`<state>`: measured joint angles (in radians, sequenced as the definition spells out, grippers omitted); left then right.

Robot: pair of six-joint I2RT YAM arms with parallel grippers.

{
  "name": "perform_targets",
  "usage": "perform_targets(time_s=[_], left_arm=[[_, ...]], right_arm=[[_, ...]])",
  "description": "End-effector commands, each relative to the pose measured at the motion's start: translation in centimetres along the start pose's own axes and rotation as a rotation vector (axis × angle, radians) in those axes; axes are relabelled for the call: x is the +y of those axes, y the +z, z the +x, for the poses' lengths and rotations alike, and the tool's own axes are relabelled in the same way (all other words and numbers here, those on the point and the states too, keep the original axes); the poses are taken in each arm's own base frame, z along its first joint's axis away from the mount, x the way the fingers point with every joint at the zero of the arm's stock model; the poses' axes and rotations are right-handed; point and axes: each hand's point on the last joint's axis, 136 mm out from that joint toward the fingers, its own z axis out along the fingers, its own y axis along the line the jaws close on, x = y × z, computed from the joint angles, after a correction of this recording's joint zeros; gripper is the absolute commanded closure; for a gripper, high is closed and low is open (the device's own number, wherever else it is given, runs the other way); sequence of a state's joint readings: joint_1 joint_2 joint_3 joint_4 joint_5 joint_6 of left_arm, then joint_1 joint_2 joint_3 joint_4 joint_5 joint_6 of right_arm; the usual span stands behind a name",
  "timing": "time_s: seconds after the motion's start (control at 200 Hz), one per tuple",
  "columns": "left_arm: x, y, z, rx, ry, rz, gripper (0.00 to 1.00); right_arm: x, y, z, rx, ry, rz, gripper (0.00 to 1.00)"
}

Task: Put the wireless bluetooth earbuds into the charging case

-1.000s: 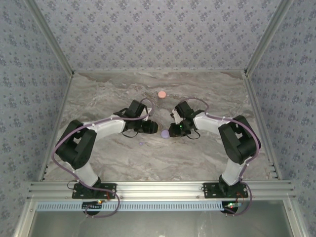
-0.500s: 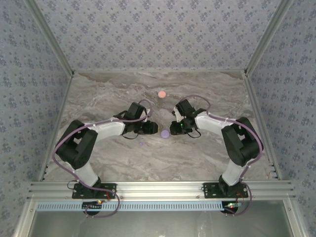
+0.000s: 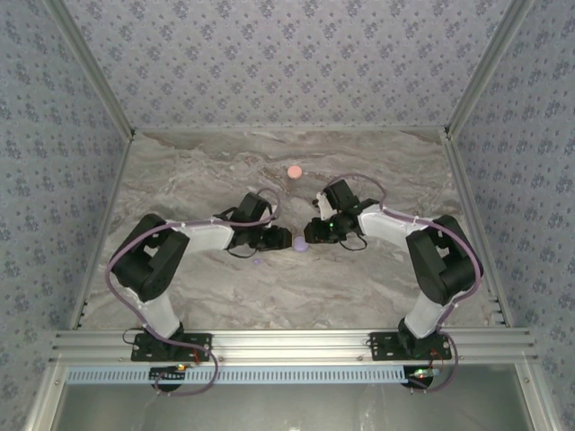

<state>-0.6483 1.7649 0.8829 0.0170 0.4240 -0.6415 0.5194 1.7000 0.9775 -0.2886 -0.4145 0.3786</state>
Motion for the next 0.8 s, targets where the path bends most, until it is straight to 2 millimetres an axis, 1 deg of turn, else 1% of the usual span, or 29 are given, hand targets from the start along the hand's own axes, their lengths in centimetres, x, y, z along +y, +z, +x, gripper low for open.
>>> perform_targets(time_s=[0.0,0.345,0.52,0.8], left_arm=[[-1.0,0.5,-0.4,0.001,-0.003,0.039,0.57],[-1.7,1.4,-0.2,0.026,0.0,0.067,0.57],[-1.9,1.8,-0.1,0.035,-0.008,0.082,0.58],[-2.0,2.2,0.1,0.043,-0.016,0.094,0.58]], right_arm=[[-0.1,0.8,0.7,0.033,0.035,-0.036,0.72],[-1.0,1.5,1.1,0.044,0.065,-0.028,0.76],[-1.4,1.7,1.4,0.05,0.077,-0.03,0.76],[-1.4,2.0,1.6,0.057,0.085,-0.038,0.77]])
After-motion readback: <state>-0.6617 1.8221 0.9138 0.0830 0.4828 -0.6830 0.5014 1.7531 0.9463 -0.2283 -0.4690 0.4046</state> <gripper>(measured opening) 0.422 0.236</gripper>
